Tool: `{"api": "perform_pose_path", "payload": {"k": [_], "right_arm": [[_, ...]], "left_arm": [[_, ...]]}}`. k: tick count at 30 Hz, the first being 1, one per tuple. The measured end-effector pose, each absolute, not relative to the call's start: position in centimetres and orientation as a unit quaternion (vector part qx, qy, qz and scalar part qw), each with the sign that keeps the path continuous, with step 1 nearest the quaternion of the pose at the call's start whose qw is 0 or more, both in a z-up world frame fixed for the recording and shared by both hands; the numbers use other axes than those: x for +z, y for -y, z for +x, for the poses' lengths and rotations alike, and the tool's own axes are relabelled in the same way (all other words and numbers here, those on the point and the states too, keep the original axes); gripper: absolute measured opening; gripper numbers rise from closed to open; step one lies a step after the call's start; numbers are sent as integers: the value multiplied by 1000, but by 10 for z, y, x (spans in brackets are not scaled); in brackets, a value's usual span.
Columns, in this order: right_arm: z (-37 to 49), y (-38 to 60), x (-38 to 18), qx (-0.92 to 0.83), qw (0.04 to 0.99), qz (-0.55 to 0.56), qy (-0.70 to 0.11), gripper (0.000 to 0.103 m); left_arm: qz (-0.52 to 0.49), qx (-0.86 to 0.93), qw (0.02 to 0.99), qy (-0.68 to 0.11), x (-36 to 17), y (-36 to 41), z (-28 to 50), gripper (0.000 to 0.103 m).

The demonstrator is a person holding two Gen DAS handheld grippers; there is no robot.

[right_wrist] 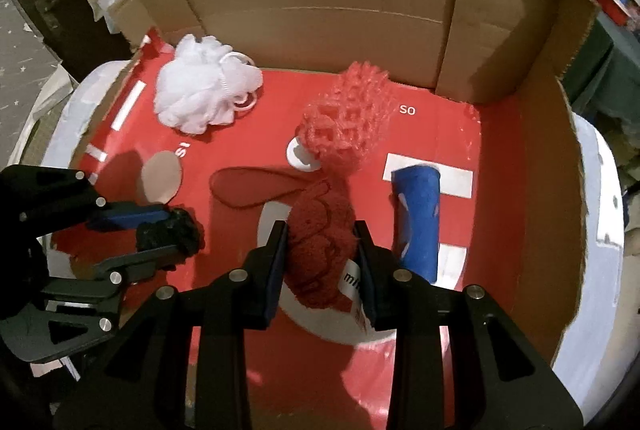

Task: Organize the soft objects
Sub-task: 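Open the right tool on the red ball while the left tool releases the black pompom in the box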

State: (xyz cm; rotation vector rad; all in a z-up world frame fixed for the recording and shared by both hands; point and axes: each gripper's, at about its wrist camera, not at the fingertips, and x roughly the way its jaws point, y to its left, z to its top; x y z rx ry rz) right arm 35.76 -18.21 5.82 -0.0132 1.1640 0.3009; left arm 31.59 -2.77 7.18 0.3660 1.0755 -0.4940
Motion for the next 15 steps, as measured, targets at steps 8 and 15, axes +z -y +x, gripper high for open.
{"api": "perform_pose_path", "payload": {"k": [8, 15], "right_arm": [[370, 182, 53, 149, 824, 7, -547, 31], [371, 180, 51, 150, 824, 11, -546, 33]], "left_arm": [[176, -211, 825, -494, 68, 27, 335, 24], [178, -194, 834, -485, 66, 28, 344, 26]]}}
